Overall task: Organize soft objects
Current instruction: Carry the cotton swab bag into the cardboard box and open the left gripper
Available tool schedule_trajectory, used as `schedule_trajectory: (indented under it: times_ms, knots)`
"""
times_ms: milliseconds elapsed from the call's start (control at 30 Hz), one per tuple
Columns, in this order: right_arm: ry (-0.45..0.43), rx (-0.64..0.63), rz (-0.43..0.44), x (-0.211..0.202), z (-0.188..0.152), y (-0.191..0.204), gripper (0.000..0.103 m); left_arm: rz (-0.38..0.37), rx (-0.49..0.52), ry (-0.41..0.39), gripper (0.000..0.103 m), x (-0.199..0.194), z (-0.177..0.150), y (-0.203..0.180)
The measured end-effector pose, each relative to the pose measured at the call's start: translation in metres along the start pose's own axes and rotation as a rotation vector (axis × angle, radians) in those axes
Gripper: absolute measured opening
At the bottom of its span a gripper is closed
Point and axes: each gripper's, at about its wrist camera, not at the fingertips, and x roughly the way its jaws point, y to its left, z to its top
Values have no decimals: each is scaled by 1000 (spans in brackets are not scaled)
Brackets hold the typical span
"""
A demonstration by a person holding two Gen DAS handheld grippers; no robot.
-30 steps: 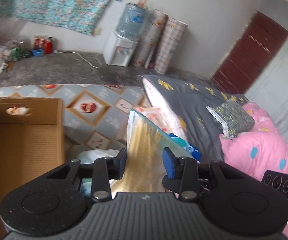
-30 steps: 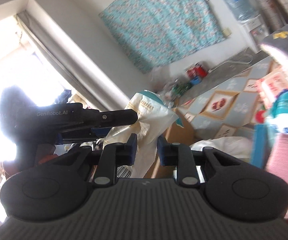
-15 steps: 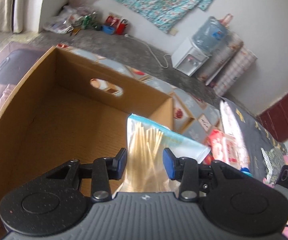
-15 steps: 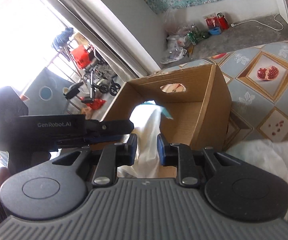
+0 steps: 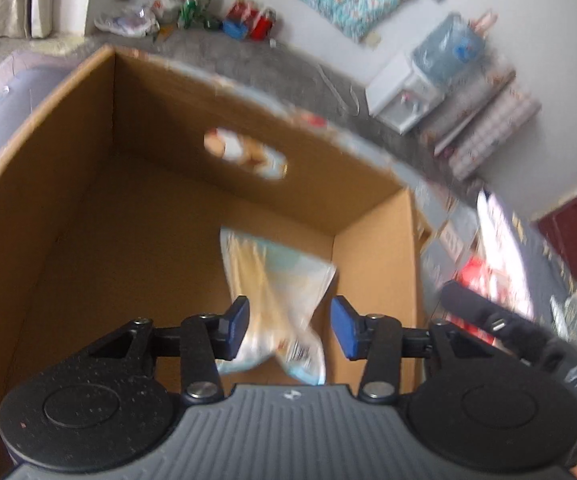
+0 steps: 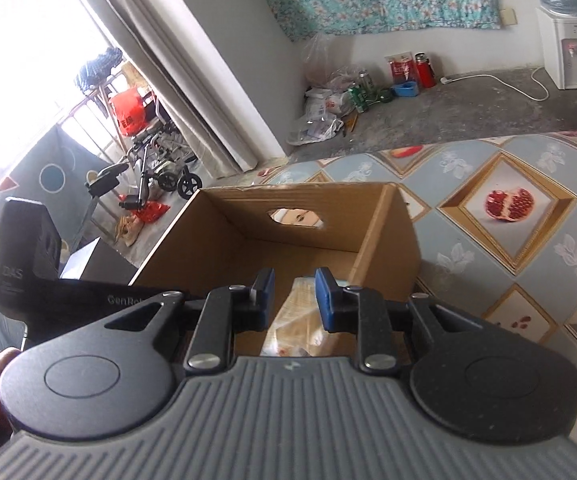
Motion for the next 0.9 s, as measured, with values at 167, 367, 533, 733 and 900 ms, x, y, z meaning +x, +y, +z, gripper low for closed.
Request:
schedule_trajectory:
  times_ms: [167, 367, 533, 733, 900]
  knots:
    - [-18, -9, 17, -30, -26, -9, 23, 48, 26, 86, 47, 25, -7, 1]
    - [-18, -20, 41, -53, -51, -5, 23, 107, 77, 119, 43, 59, 5, -1]
    - [-36, 2, 27, -60, -51, -11, 24, 100, 100, 117, 38, 72, 12, -6]
    - [-35, 28, 29, -57, -53, -18, 24, 130, 169, 92, 38, 79, 19, -21]
    - [-33, 37, 19, -55, -56, -22, 25, 144, 179, 71, 39, 83, 22, -29]
